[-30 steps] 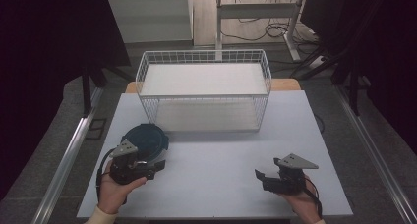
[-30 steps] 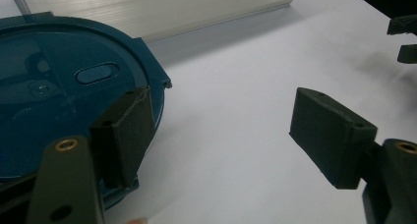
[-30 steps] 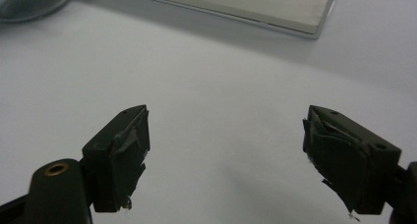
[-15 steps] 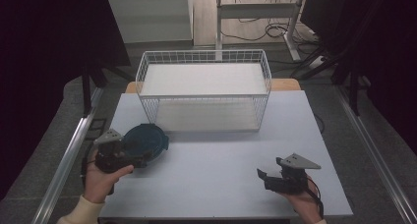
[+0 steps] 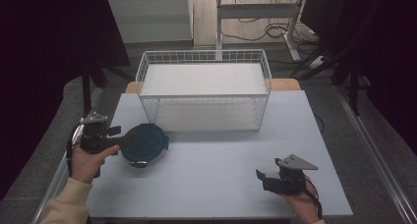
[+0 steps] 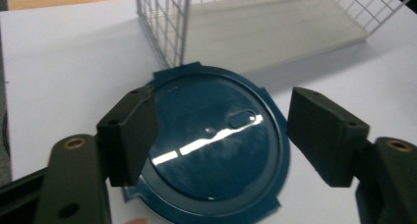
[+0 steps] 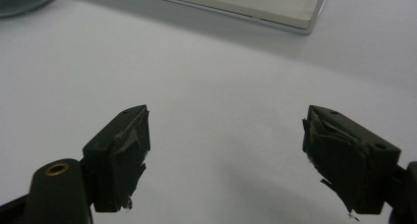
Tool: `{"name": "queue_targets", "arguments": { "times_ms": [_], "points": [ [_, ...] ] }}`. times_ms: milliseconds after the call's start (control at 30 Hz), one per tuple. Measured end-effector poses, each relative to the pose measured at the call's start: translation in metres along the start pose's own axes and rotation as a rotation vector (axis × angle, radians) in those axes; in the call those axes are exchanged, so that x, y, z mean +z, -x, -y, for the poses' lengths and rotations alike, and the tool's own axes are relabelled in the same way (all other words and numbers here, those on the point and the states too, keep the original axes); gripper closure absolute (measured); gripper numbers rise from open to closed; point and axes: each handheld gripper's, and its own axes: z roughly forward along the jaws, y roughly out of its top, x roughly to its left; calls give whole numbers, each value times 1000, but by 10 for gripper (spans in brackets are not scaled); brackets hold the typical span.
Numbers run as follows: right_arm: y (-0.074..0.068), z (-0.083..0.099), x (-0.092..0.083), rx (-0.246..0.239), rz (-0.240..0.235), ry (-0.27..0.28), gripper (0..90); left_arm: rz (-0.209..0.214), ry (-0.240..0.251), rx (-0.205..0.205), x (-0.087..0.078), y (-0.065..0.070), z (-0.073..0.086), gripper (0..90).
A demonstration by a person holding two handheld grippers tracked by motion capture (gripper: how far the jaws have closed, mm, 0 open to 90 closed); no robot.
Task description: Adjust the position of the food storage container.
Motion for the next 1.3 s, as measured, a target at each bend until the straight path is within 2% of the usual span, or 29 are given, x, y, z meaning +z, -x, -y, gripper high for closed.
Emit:
{"name": "queue_targets", "arguments": {
  "times_ms": [200,300,333,500,633,833,1000,1100,1167,1233,1300],
  "points": [
    [0,0,1,-1,2,-4,174,-37,-19,5,6,-13,-9,347],
    [0,0,1,2,3,-4,170,-39,-31,-14,10,-25,-14,388],
    [0,0,1,2,3,-4,170,-39,-31,-14,10,-25,-14,396],
    [-1,0,1,8,-7,-2,167,-82,-58,-33,21,-44,-17,448],
    [-2,-1,1,24,-16,1,165,-76,-69,-50,26,-53,-18,515],
    [-2,-2,0,31,-13,-7,166,-124,-96,-38,35,-59,-19,637],
    [-5,-2,0,29,-17,-7,165,-108,-102,-54,42,-65,-21,754],
    [-6,-2,1,30,-19,-14,165,-118,-130,-52,47,-69,-20,778],
    [-6,-1,2,33,-23,-29,165,-144,-159,-34,52,-71,-18,823],
    [-6,-1,3,36,-30,-36,167,-148,-168,-28,54,-72,-17,862],
    [-5,0,3,38,-32,-38,167,-163,-203,-7,63,-72,-16,887]
  ]
}}
